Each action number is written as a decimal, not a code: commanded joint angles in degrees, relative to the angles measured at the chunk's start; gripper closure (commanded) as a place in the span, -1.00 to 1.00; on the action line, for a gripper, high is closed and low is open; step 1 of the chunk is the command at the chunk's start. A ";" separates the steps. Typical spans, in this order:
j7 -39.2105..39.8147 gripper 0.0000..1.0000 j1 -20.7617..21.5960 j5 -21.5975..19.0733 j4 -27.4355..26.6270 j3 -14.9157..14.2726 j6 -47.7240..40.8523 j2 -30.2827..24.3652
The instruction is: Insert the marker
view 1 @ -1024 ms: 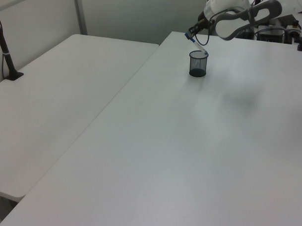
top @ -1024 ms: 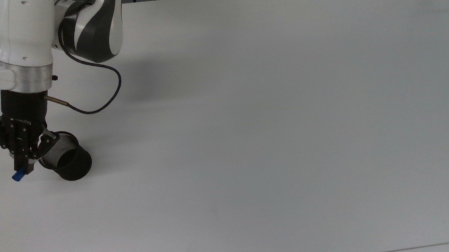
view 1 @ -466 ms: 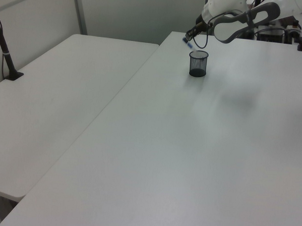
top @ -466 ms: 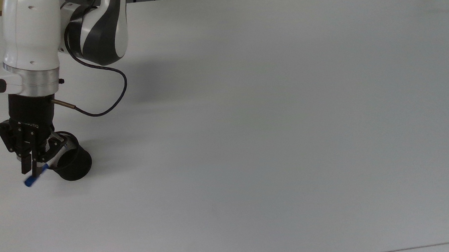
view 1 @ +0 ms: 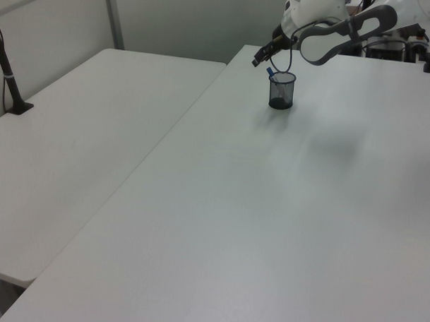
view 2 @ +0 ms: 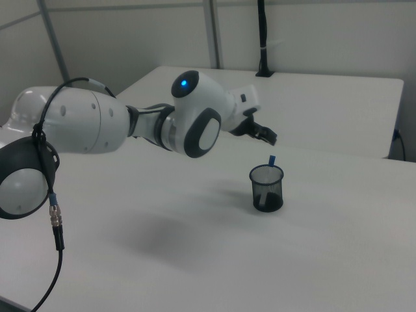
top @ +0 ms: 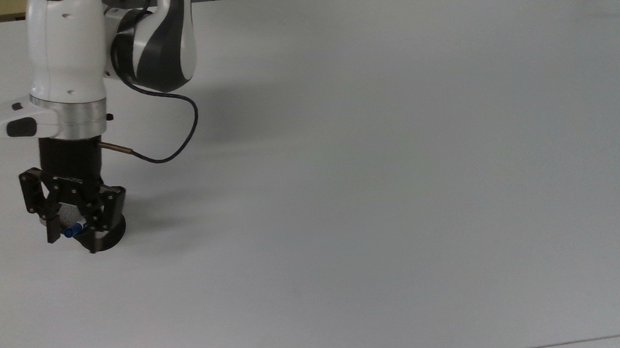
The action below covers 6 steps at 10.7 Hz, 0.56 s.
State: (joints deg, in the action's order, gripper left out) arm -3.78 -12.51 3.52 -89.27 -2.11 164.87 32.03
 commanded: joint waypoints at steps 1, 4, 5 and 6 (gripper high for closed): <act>-0.26 -1.00 4.76 -0.27 -0.47 1.84 -10.03 -4.33; 0.09 -1.00 10.91 -0.09 -0.38 1.84 -29.36 -11.35; 0.18 -1.00 12.32 -0.09 -0.38 1.84 -35.95 -13.99; 0.44 -1.00 13.73 0.00 -0.38 1.84 -42.89 -16.62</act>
State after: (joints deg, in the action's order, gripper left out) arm -3.78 -1.64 3.56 -87.43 0.41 134.85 22.65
